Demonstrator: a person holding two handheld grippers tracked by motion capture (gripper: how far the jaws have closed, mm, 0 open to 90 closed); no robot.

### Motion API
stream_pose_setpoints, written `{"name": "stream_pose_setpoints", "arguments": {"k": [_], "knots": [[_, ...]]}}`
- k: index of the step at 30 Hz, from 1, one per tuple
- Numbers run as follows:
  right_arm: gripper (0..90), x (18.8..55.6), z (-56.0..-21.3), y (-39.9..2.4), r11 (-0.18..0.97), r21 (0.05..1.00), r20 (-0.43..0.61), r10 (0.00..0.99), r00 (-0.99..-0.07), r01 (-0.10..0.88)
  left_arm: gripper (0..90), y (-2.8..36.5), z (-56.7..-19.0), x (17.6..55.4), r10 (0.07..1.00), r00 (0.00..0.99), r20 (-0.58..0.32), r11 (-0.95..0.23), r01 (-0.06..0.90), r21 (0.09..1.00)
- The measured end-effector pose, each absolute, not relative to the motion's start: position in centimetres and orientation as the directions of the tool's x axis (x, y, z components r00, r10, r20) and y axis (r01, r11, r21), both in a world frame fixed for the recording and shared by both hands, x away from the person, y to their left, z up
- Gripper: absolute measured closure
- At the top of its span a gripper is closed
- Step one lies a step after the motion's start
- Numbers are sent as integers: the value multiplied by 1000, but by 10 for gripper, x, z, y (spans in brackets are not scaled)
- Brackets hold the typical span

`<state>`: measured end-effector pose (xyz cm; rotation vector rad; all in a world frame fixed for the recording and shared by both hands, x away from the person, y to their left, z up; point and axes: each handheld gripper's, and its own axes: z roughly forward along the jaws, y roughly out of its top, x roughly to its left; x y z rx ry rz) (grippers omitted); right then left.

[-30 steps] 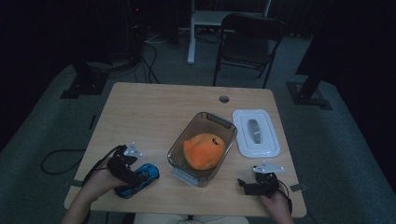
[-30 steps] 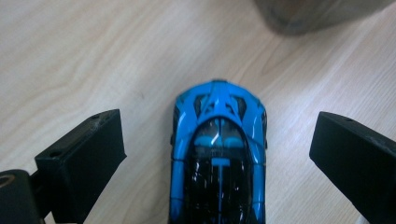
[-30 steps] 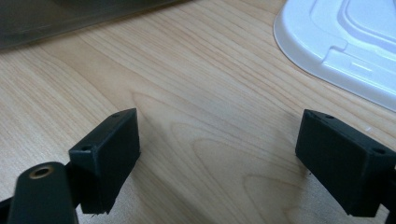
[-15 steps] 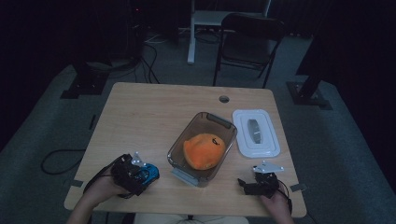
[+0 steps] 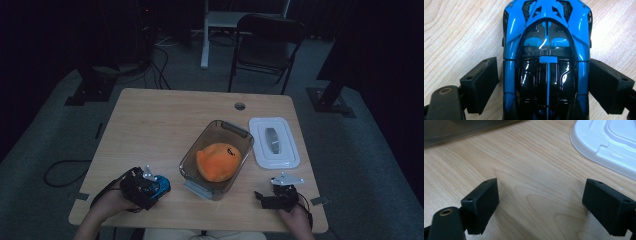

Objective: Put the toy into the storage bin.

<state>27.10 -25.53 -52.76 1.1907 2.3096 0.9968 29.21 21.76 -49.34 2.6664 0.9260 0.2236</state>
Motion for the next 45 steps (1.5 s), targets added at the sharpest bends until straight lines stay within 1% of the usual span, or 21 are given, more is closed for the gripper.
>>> {"name": "stream_pose_setpoints", "arguments": {"k": [2, 3, 4, 5, 6, 12, 23, 28, 29, 32, 34, 36, 38, 39, 40, 45], "knots": [[133, 271, -528, -255, 397, 726, 5, 813, -582, 562, 163, 219, -494, 293, 629, 777, 26, -737, 586, 337], [133, 271, -528, -255, 397, 726, 5, 813, -582, 562, 188, 219, -494, 293, 629, 777, 26, -737, 586, 337], [133, 271, -528, -255, 397, 726, 5, 813, -582, 562, 188, 220, -493, 292, 626, 780, 15, -735, 582, 348], [133, 271, -528, -255, 397, 726, 5, 813, -582, 562, 238, 221, -492, 292, 619, 785, 16, -740, 577, 346], [133, 271, -528, -255, 397, 726, 5, 813, -582, 562, 261, 220, -492, 291, 613, 790, 15, -745, 571, 346], [132, 271, -528, -255, 397, 725, 5, 814, -581, 562, 264, 217, -490, 294, 616, 787, 17, -749, 580, 320], [118, 275, -528, -253, 397, 723, 5, 815, -579, 566, 266, 220, -488, 299, 622, 783, -7, -741, 591, 319], [118, 279, -527, -250, 386, 722, 5, 827, -563, 574, 267, 223, -482, 302, 638, 770, -7, -724, 603, 336], [117, 280, -527, -249, 384, 722, 5, 829, -559, 576, 267, 224, -480, 303, 642, 767, -19, -716, 608, 343], [123, 281, -527, -247, 382, 722, 2, 833, -554, 577, 267, 224, -475, 306, 643, 766, -3, -718, 604, 346], [132, 279, -527, -242, 382, 726, 2, 831, -557, 573, 266, 225, -471, 308, 642, 766, -9, -715, 604, 352], [132, 278, -527, -235, 396, 724, -1, 819, -574, 565, 267, 224, -468, 311, 644, 765, 7, -720, 603, 344], [132, 278, -527, -226, 408, 724, 4, 804, -594, 557, 267, 226, -464, 314, 647, 762, -8, -708, 605, 365], [130, 279, -527, -221, 416, 721, 2, 799, -602, 554, 288, 227, -462, 316, 653, 757, -8, -703, 610, 365], [130, 279, -526, -216, 419, 721, 1, 796, -605, 552, 288, 228, -460, 319, 661, 751, -7, -695, 615, 371], [131, 284, -523, -197, 421, 726, 24, 775, -632, 544, 289, 228, -450, 326, 663, 749, 3, -696, 614, 373]]}}
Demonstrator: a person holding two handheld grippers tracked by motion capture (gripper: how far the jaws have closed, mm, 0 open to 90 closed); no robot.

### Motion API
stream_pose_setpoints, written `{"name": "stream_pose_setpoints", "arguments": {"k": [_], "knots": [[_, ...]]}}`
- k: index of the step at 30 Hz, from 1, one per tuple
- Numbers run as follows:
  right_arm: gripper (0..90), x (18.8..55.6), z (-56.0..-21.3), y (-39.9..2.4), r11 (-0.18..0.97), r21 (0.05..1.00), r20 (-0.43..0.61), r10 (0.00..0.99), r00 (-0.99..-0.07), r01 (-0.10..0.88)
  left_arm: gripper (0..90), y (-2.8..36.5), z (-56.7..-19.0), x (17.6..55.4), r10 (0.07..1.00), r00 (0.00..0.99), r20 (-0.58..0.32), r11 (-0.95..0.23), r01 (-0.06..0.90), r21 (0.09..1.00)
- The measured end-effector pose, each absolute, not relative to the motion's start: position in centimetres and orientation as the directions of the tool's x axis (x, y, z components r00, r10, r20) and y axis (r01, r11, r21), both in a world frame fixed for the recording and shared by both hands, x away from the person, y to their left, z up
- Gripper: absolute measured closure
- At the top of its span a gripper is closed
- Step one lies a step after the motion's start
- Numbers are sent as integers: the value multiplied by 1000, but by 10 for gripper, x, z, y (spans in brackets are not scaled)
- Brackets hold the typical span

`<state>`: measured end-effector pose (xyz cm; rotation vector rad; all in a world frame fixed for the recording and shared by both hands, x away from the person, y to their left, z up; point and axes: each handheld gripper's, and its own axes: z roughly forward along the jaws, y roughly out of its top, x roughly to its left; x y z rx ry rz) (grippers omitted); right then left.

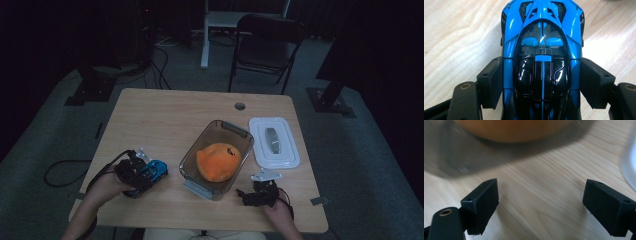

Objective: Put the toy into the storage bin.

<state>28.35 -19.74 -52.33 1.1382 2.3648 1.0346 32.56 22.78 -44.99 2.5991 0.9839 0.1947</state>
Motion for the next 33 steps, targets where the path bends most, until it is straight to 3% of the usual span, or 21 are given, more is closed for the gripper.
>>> {"name": "stream_pose_setpoints", "arguments": {"k": [24, 33], "knots": [[118, 294, -519, -137, 435, 728, 50, 737, -674, 529, 289, 225, -365, 348, 660, 747, 75, -692, 567, 447], [117, 287, -524, -143, 469, 711, -8, 751, -660, 524, 289, 208, -349, 355, 630, 773, 76, -713, 538, 449]]}}
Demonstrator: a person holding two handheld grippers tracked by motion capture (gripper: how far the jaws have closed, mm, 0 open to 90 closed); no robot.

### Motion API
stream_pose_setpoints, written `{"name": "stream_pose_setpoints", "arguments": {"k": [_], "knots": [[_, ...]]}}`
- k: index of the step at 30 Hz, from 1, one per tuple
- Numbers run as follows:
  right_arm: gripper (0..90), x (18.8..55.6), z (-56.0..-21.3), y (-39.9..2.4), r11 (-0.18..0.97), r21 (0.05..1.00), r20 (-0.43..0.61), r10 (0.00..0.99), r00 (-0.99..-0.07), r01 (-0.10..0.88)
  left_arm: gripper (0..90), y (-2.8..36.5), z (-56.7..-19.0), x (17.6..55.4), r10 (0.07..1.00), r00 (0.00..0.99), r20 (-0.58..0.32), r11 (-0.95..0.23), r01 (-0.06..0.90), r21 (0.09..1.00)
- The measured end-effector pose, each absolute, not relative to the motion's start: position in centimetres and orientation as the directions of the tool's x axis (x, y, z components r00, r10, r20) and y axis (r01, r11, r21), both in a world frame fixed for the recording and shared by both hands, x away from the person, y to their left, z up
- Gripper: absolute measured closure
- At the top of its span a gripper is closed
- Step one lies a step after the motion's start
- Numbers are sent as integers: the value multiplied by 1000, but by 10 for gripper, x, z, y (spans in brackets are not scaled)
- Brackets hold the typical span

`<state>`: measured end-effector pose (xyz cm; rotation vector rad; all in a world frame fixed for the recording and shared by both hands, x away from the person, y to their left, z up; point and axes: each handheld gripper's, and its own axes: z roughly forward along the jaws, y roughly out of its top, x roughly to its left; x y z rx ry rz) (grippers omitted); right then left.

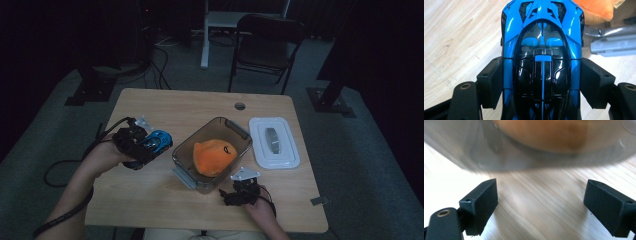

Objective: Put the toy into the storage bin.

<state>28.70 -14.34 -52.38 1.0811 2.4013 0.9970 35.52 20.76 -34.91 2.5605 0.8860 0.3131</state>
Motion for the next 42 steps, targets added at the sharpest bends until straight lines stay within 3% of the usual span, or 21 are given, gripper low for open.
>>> {"name": "stream_pose_setpoints", "arguments": {"k": [11, 27, 42], "knots": [[115, 276, -527, -175, 432, 721, 1, 781, -625, 542, 288, 180, -336, 363, 598, 795, 103, -741, 500, 449], [115, 277, -527, -176, 430, 721, 5, 781, -624, 544, 289, 116, -320, 381, 543, 832, 112, -773, 444, 453], [115, 277, -527, -176, 433, 721, 5, 778, -628, 542, 289, 67, -334, 392, 500, 865, 41, -782, 431, 451]]}}
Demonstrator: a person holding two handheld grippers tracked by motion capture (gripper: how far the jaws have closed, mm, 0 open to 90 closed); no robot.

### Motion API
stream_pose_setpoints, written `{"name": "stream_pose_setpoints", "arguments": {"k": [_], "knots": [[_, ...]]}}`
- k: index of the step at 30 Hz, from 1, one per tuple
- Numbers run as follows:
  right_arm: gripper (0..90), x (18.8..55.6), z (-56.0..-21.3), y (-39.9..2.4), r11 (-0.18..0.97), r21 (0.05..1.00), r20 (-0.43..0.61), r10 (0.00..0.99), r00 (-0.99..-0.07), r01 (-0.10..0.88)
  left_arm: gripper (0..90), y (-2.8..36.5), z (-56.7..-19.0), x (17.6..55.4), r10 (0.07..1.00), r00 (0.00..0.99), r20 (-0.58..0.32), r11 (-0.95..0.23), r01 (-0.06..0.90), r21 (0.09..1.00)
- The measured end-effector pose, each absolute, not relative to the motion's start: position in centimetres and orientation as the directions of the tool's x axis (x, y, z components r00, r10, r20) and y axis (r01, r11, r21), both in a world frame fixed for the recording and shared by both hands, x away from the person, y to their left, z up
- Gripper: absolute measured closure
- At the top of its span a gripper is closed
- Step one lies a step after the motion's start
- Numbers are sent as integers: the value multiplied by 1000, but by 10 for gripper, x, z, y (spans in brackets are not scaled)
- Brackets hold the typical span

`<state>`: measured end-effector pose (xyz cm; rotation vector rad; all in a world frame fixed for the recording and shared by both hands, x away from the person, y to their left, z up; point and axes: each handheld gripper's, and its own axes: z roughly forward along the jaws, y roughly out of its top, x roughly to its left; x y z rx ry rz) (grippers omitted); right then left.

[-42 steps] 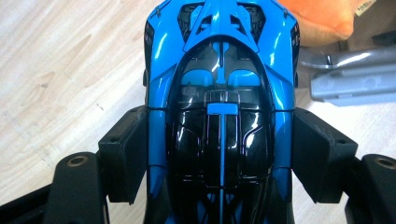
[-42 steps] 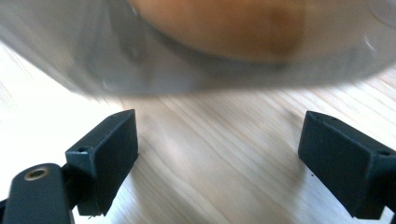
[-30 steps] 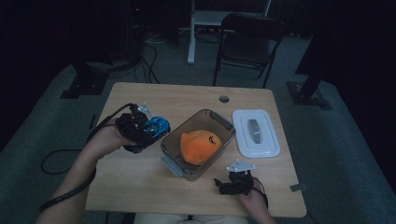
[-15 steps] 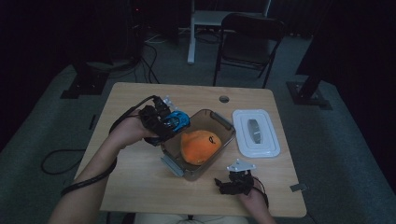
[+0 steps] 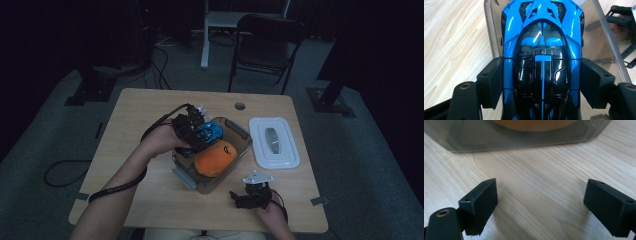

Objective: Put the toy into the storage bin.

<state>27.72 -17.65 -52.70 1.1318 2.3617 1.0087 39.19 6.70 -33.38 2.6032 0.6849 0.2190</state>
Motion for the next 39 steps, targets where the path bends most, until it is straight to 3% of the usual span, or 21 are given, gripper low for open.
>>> {"name": "stream_pose_setpoints", "arguments": {"k": [30, 32, 39], "knots": [[115, 277, -527, -177, 435, 720, 7, 775, -632, 541, 280, 43, -385, 407, 533, 845, 48, -797, 483, 362], [115, 277, -527, -177, 434, 721, 7, 775, -632, 541, 204, 44, -383, 406, 522, 852, 31, -798, 475, 370], [115, 277, -527, -177, 434, 721, 7, 775, -632, 540, 108, 46, -374, 402, 509, 860, 28, -797, 458, 394]]}}
